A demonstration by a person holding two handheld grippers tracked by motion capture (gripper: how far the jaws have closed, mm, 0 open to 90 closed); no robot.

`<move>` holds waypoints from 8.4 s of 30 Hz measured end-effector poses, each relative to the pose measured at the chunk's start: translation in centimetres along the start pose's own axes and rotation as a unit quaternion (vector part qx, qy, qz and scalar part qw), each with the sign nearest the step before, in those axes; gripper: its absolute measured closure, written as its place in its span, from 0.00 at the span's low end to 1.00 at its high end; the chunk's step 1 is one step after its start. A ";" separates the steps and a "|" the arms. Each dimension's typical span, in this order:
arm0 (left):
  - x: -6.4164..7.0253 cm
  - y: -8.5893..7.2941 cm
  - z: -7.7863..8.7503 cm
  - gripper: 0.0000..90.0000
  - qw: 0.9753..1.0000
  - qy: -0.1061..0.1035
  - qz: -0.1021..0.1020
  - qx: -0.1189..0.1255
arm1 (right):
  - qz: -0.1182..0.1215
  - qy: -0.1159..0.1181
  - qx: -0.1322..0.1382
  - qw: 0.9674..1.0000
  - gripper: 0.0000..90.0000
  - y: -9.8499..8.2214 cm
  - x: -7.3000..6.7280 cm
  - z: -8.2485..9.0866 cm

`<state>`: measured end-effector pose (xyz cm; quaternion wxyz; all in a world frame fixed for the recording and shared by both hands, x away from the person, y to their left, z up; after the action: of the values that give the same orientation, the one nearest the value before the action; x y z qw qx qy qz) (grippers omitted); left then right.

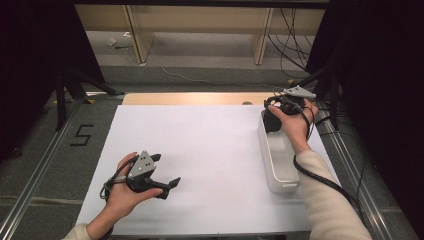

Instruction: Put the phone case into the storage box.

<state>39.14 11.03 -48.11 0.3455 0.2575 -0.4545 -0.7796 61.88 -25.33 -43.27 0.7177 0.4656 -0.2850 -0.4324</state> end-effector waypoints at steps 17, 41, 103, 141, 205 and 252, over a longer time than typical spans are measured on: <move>0.0 0.0 -0.1 0.01 1.000 -0.001 0.001 0.000 | 0.003 0.002 -0.005 1.000 0.16 0.0 -0.2 -0.6; 0.1 0.0 -0.2 0.01 1.000 -0.003 0.002 -0.001 | 0.006 -0.003 -0.009 1.000 0.15 0.0 -0.1 -1.6; 0.1 0.1 -0.1 0.01 1.000 -0.001 0.002 0.002 | 0.047 -0.004 0.043 0.998 0.04 2.7 -1.5 0.2; 0.1 0.1 -0.1 0.01 1.000 -0.003 0.005 0.003 | 0.047 0.117 0.035 0.991 0.09 1.8 -9.4 2.2; 0.2 0.2 -0.1 0.01 1.000 -0.005 0.010 0.005 | 0.078 0.220 0.043 0.971 0.15 -1.8 -14.4 9.1; 0.1 0.3 0.0 0.01 1.000 -0.005 0.012 0.007 | 0.068 0.225 0.056 0.970 0.16 -4.5 -13.9 13.2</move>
<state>39.20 10.88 -47.89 0.3507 0.2502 -0.4645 -0.7737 43.10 -19.50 -42.12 0.7639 0.5696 -0.1708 -0.2507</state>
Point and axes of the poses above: each handheld gripper's, and its own axes: z roughly backward along the jaws, y roughly out of its top, x roughly to its right, the point moved 9 cm from there along -z, roughly forward along the jaws, and after that the axes turned 9 degrees about y, right-handed, at the moved point
